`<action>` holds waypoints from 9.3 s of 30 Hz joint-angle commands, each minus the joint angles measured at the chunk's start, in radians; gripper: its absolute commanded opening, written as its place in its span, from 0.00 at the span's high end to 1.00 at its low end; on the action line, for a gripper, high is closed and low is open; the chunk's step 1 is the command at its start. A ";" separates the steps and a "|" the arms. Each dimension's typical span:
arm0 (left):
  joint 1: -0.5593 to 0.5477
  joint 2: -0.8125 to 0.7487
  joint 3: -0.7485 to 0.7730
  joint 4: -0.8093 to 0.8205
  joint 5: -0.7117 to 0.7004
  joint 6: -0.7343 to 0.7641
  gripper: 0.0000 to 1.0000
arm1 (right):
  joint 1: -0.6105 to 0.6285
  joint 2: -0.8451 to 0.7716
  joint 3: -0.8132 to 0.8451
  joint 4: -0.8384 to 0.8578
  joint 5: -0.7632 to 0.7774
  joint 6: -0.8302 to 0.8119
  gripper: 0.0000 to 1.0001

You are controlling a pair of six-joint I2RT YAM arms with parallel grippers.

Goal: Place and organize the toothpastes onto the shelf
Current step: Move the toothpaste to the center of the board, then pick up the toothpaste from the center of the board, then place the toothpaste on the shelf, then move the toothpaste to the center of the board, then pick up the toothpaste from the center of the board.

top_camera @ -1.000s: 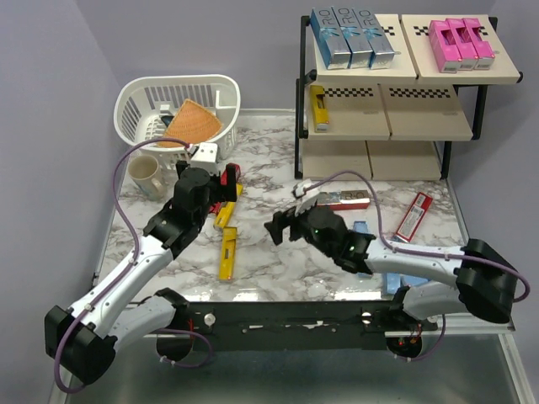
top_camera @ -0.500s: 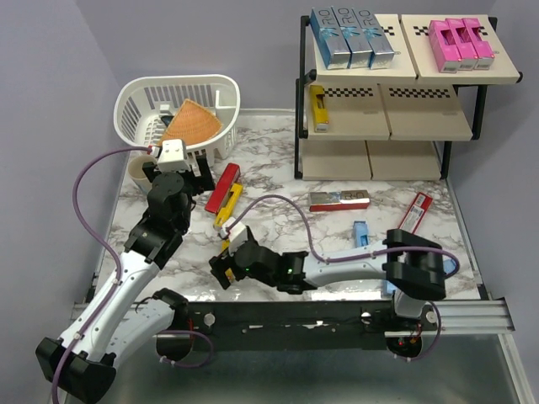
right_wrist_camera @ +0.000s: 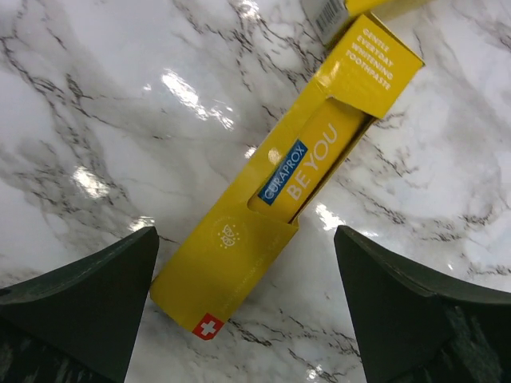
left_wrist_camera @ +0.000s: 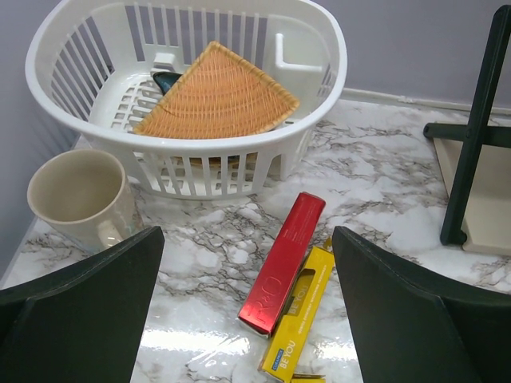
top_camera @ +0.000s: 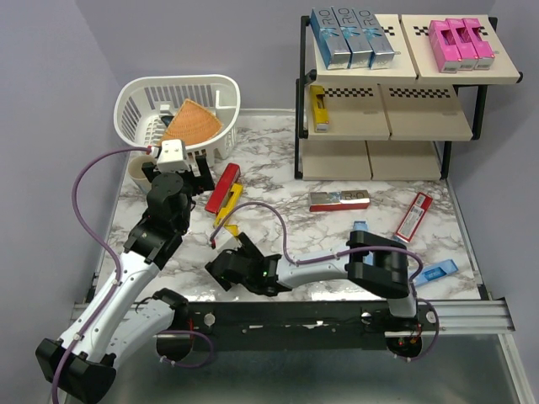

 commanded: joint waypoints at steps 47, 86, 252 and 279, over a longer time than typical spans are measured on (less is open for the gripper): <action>0.010 0.020 -0.009 0.016 0.086 -0.015 0.01 | -0.165 -0.207 -0.724 0.854 -0.207 -0.247 0.55; 0.010 0.037 0.000 0.004 0.134 -0.025 0.01 | -0.671 -1.087 -0.336 -0.242 0.161 -0.107 0.65; -0.184 0.474 0.215 -0.231 0.290 -0.431 0.01 | -0.801 -0.892 -0.817 0.522 -0.807 -0.160 0.07; 0.033 0.101 0.041 -0.068 0.085 -0.134 0.01 | -0.465 -0.159 -0.431 0.659 -0.401 -0.359 0.14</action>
